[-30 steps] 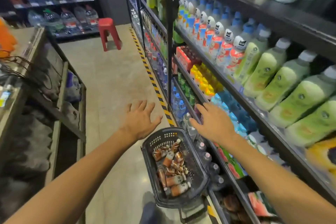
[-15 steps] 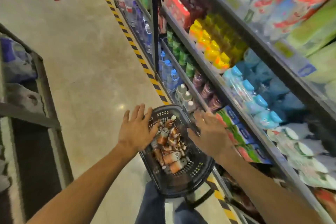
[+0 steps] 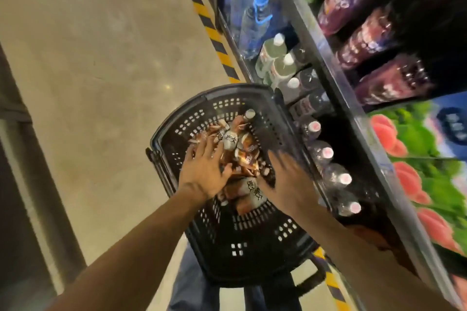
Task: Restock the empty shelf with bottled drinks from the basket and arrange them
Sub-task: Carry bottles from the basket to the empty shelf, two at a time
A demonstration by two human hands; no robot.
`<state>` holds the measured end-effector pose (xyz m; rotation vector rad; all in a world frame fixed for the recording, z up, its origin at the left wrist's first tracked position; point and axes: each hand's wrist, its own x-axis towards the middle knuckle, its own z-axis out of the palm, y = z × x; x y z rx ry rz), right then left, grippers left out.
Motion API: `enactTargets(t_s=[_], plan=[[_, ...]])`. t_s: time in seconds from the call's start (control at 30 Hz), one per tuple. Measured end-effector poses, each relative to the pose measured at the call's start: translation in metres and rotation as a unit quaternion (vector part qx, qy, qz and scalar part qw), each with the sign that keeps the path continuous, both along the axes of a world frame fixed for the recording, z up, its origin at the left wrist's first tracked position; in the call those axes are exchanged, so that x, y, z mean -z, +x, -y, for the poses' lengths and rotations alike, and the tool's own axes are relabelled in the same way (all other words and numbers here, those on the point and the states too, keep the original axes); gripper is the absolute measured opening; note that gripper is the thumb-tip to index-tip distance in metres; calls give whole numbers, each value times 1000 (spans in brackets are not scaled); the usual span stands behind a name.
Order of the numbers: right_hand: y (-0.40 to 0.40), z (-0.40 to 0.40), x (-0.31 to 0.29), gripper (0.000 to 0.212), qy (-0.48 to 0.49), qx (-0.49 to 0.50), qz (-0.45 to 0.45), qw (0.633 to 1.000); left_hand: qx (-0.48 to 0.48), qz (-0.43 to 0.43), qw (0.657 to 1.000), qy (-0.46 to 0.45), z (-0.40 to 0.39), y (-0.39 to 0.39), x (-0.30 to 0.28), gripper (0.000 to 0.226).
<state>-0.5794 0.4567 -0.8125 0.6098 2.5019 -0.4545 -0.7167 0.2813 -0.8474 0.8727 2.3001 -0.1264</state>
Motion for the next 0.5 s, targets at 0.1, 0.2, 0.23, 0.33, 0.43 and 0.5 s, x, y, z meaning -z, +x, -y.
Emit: enactTargets(t_s=[0.1, 0.2, 0.23, 0.33, 0.43, 0.5], plan=[[-1, 1, 70, 82, -35, 7, 44, 998, -20, 22, 999, -20, -5, 8, 68, 75], [-3, 4, 139, 83, -58, 19, 61, 996, -36, 28, 999, -17, -6, 11, 134, 75], [-4, 5, 160, 83, -61, 20, 62, 996, -44, 26, 999, -10, -7, 12, 154, 75], [-5, 5, 219, 85, -79, 31, 62, 994, -68, 45, 997, -1, -12, 10, 206, 76], [-6, 4, 268, 87, -69, 28, 54, 996, -93, 69, 993, 1, -22, 7, 244, 77], [-4, 4, 290, 86, -63, 25, 63, 996, -117, 80, 990, 21, -26, 7, 263, 78]])
